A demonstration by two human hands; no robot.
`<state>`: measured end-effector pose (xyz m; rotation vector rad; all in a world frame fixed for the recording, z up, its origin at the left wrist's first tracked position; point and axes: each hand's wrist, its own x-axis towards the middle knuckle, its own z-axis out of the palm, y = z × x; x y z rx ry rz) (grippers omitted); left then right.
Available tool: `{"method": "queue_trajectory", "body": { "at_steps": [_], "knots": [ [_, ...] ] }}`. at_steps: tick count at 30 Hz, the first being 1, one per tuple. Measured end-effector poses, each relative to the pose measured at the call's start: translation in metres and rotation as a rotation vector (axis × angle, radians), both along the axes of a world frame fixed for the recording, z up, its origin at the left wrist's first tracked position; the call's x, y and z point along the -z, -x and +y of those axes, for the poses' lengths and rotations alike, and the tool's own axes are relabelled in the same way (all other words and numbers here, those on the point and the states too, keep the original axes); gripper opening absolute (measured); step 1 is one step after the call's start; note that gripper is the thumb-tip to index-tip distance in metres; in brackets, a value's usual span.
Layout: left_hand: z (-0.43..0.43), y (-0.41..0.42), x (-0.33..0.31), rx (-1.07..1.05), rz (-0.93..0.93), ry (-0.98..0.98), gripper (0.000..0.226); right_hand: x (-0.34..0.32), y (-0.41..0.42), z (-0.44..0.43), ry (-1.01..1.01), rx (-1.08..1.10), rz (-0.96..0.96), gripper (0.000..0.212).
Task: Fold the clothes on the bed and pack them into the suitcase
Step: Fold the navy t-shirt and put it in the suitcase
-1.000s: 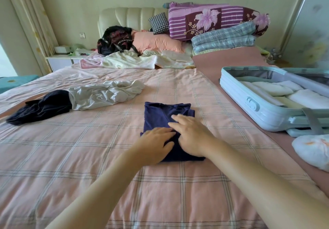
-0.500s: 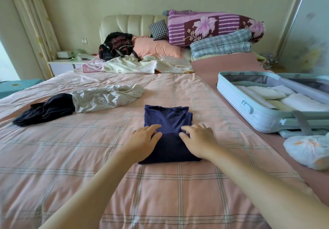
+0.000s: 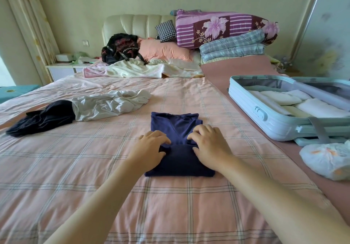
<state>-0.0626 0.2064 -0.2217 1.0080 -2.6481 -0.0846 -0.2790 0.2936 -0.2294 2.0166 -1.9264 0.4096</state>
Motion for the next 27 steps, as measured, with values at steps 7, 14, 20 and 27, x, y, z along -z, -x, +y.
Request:
{"method": "queue_trajectory", "body": {
  "at_steps": [7, 14, 20, 27],
  "knots": [
    [0.025, -0.022, 0.006, 0.116, -0.227, -0.18, 0.096, -0.005, -0.023, 0.033, -0.509, -0.045, -0.054, 0.091],
    [0.023, -0.02, -0.011, 0.004, -0.155, -0.198, 0.025, -0.024, -0.012, 0.026, -0.412, -0.006, -0.287, 0.017],
    [-0.003, -0.019, -0.035, -0.078, 0.113, -0.523, 0.027, -0.045, 0.015, 0.01, -0.32, 0.042, -0.681, 0.022],
    [-0.033, -0.001, -0.007, -0.337, 0.078, -0.038, 0.03, -0.01, 0.02, -0.023, -0.117, 0.277, -0.473, 0.034]
  ]
}}
